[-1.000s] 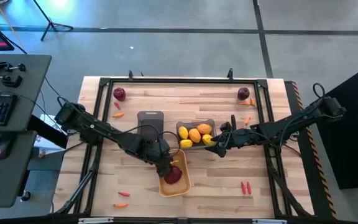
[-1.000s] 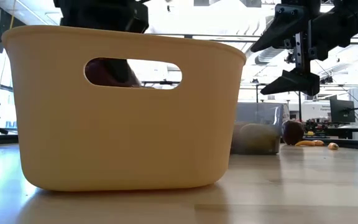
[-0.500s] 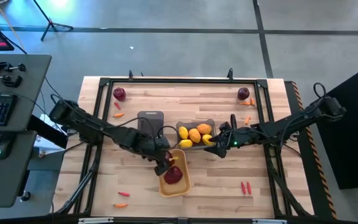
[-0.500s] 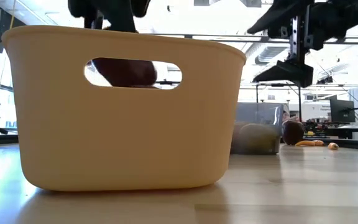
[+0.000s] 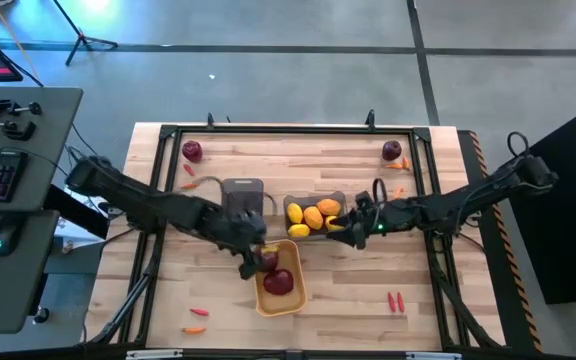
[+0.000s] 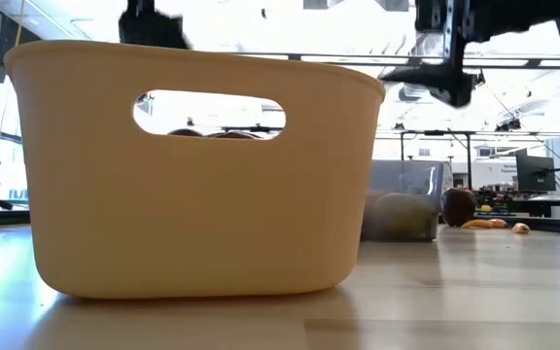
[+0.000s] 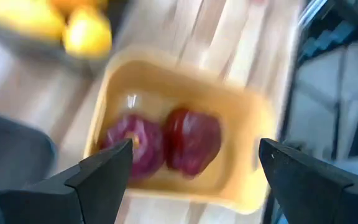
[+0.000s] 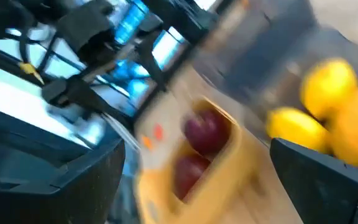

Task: Sort produce into baskets
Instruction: Put the apple into the yellow bin

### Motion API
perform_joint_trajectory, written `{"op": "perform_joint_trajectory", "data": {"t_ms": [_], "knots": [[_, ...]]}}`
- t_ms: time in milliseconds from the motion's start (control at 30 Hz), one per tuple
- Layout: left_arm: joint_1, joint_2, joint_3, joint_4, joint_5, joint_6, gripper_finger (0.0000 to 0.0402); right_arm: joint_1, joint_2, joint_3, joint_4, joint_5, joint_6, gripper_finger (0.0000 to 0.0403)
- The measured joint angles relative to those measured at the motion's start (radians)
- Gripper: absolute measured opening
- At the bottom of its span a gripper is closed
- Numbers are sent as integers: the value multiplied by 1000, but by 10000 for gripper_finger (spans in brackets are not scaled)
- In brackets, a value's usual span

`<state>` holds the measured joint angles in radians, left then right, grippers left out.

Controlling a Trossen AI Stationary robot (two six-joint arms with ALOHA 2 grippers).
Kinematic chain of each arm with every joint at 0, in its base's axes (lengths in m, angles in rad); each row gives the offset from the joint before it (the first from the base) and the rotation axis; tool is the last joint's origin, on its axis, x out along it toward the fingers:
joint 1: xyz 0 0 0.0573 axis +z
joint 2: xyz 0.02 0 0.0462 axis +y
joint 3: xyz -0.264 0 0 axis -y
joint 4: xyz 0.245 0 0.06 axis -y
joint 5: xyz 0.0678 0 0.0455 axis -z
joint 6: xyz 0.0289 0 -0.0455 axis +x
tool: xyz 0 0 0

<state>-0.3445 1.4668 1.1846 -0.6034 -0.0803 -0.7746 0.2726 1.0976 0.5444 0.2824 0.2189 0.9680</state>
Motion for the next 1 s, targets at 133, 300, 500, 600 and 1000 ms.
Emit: {"op": "perform_joint_trajectory", "data": {"t_ms": [133, 300, 500, 600, 1000], "knots": [[4, -137, 2, -7, -97, 28, 335, -20, -31, 0, 102, 66, 31, 390], [3, -285, 3, -123, -342, -6, 335, -31, -52, 0, 214, 128, 52, 390], [87, -317, 1, -539, -436, -274, 335, -34, -43, 0, 216, 144, 159, 390], [204, -312, -25, -641, -429, -320, 335, -95, -28, 0, 204, 105, 256, 390], [876, -271, -178, -575, -430, -115, 335, -512, 79, -1, 187, -338, 140, 390]]}}
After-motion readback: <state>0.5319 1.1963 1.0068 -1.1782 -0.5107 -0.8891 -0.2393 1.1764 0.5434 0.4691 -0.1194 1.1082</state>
